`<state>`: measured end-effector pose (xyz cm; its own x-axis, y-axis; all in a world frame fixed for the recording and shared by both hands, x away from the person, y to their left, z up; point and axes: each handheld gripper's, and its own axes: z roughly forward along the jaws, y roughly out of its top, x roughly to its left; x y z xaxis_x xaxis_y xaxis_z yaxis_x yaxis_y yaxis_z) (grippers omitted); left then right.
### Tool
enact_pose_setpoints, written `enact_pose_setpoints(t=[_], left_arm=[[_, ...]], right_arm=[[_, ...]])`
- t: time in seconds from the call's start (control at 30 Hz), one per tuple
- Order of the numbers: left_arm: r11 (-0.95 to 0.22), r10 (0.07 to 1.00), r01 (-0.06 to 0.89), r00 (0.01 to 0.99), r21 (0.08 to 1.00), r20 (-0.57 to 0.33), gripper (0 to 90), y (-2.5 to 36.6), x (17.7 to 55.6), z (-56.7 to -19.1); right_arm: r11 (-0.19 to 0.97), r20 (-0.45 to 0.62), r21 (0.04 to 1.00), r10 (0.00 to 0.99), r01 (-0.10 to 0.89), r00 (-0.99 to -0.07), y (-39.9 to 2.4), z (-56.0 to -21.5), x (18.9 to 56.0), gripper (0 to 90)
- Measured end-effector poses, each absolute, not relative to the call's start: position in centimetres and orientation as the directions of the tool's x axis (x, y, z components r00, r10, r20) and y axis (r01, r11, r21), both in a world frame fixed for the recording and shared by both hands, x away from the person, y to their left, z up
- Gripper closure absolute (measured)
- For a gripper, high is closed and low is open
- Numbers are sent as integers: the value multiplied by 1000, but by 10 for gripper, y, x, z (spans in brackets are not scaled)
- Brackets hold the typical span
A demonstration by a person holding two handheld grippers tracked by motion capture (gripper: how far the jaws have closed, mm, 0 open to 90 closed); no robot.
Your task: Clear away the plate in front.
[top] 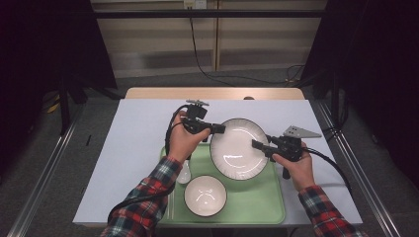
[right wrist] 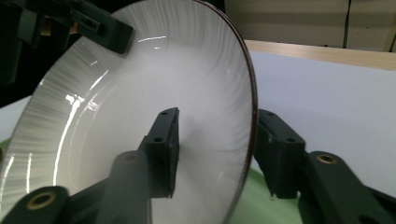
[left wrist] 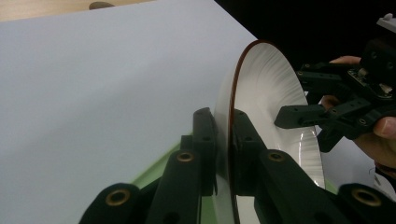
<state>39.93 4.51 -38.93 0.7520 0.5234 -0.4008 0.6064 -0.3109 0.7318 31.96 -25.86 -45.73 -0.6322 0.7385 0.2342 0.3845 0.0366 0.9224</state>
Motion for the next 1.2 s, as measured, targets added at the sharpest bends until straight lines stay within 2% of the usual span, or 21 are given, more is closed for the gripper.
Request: enact_pose_setpoints(t=[0.1,0.27,0.53,0.67,0.77,0.83,0.9,1.07,1.17,1.2], left_arm=[[-313,523,601,755,735,-395,827,46,399,-391],[-283,510,586,762,760,-398,797,53,401,-394],[-239,466,596,763,767,-448,781,52,405,-402],[-198,475,577,763,792,-438,710,57,405,-399],[-181,491,554,767,813,-413,644,61,405,-397],[-189,514,527,772,829,-373,554,65,405,-396],[-174,518,533,764,828,-383,543,69,405,-396],[-139,546,515,753,846,-368,374,80,402,-396],[-149,564,474,761,868,-319,274,87,401,-397],[-160,578,470,757,868,-304,277,91,400,-397]], right_arm=[[19,248,919,748,394,-615,-258,-458,319,651],[-51,353,880,734,472,-580,-261,-453,318,829],[-151,441,840,749,520,-495,-266,-443,314,848],[-140,431,828,779,544,-456,-269,-444,313,848],[-163,461,811,771,562,-440,-271,-449,313,848],[-190,494,791,760,582,-423,-274,-450,313,849],[-176,472,799,777,575,-417,-276,-449,312,847],[-197,506,772,766,604,-396,-278,-451,310,848],[-202,510,766,768,611,-386,-278,-451,309,846],[-201,508,766,772,611,-383,-278,-451,309,845]])
